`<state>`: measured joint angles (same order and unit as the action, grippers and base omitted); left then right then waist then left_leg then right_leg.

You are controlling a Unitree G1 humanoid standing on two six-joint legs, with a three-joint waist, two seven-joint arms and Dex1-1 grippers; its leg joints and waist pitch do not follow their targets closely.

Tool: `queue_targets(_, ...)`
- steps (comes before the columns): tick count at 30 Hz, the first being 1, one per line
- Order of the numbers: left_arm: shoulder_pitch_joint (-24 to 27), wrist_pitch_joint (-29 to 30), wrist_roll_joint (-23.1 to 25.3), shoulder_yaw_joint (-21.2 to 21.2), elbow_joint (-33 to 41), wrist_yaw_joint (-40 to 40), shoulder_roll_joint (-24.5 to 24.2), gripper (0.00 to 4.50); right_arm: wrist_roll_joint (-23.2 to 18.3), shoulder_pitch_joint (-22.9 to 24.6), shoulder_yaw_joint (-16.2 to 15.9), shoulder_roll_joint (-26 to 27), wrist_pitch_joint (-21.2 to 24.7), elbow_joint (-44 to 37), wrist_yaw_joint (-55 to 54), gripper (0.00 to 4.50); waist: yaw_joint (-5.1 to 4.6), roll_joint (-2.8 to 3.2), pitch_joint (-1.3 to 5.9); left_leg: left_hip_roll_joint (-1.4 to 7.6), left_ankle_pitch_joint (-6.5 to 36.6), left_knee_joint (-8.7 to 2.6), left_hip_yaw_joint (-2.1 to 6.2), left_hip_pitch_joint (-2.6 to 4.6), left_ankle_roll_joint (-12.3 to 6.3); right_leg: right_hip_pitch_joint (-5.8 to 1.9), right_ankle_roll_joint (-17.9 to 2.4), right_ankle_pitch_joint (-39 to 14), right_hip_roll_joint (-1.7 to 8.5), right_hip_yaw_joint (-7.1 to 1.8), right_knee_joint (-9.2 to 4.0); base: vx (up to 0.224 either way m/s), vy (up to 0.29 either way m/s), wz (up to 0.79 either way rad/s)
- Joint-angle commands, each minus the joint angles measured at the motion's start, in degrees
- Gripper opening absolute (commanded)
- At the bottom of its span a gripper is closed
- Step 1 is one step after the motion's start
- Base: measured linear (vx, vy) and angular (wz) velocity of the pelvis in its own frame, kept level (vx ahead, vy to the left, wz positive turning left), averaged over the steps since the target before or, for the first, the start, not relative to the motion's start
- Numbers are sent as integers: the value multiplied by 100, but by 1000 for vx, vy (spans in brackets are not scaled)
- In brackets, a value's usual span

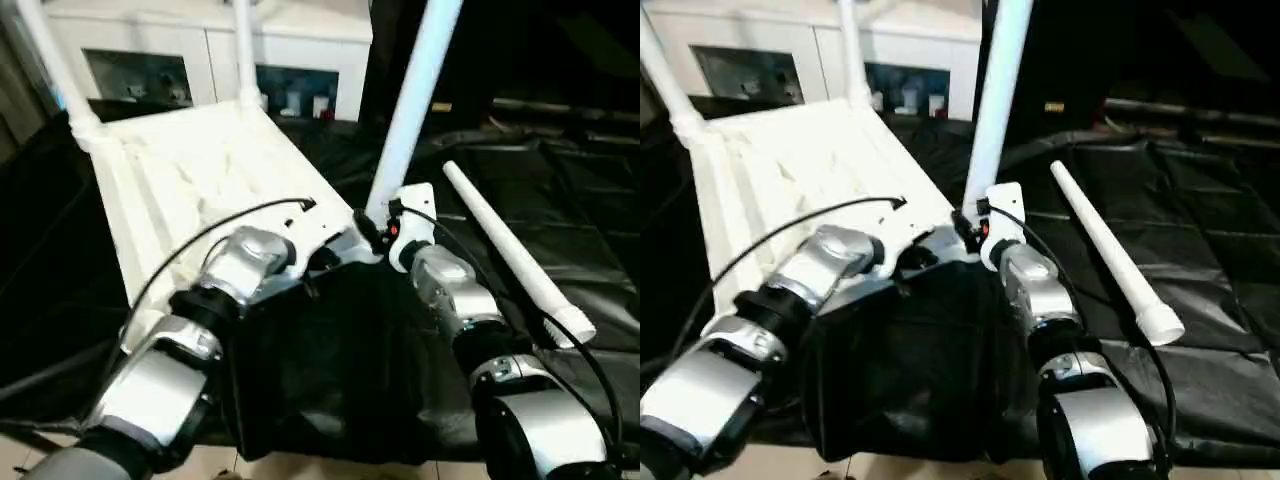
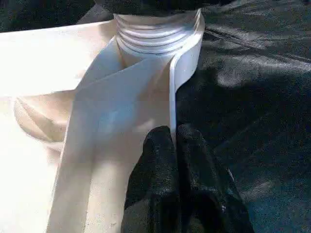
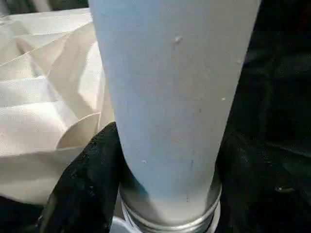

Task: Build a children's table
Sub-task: Insert table leg to table base

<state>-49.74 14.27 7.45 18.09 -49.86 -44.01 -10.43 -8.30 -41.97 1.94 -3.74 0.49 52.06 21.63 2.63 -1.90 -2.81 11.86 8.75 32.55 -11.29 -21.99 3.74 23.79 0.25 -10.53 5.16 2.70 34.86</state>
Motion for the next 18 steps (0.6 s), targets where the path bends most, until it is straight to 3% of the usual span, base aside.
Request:
queue_targets(1,-139,-251,-53,-154,372,-32,-96,0,-41,194,-91,-5,124,0,431,332,69,55,441,83,1017,-284,50,72,-291,-363,-1515,225,222,-171,-302,0,0,0)
queue_targets(3,-58,-382,-117,-154,471,-245,-175,0,-81,284,-154,-169,125,-300,862,343,84,43,436,73,813,-263,38,67,-434,-375,-1627,577,216,-159,-279,0,0,0)
queue_targets(4,-47,-408,-123,-149,484,-276,-186,0,-84,297,-166,-191,127,-338,915,365,98,38,437,78,795,-254,33,65,-509,-382,-1664,620,224,-159,-267,0,0,0)
queue_targets(6,31,-587,-175,-112,559,-528,-268,0,-72,381,-261,-333,133,-557,1232,370,117,50,427,90,837,-252,29,82,-537,-372,-1704,519,228,-159,-274,0,0,0)
queue_targets(14,302,-1049,-385,-52,831,-1378,-542,0,-42,728,-629,-870,309,-1286,2390,379,178,79,387,115,1074,-277,33,104,-375,-360,-1660,119,235,-172,-303,0,0,0)
queue_targets(18,593,-1471,-719,-14,1217,-2297,-777,0,-140,1016,-815,-1381,536,-1927,3259,379,298,77,384,135,1037,-262,18,113,-391,-366,-1644,157,225,-171,-281,0,0,0)
